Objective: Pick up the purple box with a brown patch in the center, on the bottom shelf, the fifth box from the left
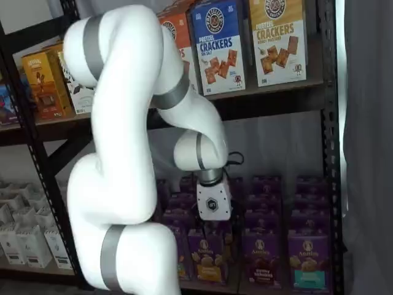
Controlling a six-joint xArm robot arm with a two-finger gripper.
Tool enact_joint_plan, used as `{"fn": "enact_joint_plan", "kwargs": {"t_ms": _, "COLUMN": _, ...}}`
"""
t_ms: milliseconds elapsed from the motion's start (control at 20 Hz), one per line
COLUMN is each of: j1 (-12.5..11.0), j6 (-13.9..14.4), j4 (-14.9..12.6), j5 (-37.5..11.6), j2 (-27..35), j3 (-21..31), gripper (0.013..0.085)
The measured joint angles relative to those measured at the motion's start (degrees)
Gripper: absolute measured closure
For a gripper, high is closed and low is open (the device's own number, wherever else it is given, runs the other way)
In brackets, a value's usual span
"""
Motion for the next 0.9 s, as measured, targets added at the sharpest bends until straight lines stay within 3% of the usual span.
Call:
{"fn": "enact_joint_plan", "kwargs": {"t_ms": 500, "j1": -3.37, "j6": -5.2, "j4": 2.01, "j5": -4.62, "j2": 9.69, "j3": -6.02, "gripper": 0.013}}
{"fn": "enact_joint_plan", "kwargs": {"t_ms": 900, "j1": -4.54, "j6": -6.22, "j4": 1.81, "j5": -4.65, "j2": 17.0, "j3": -13.29, "gripper": 0.013}}
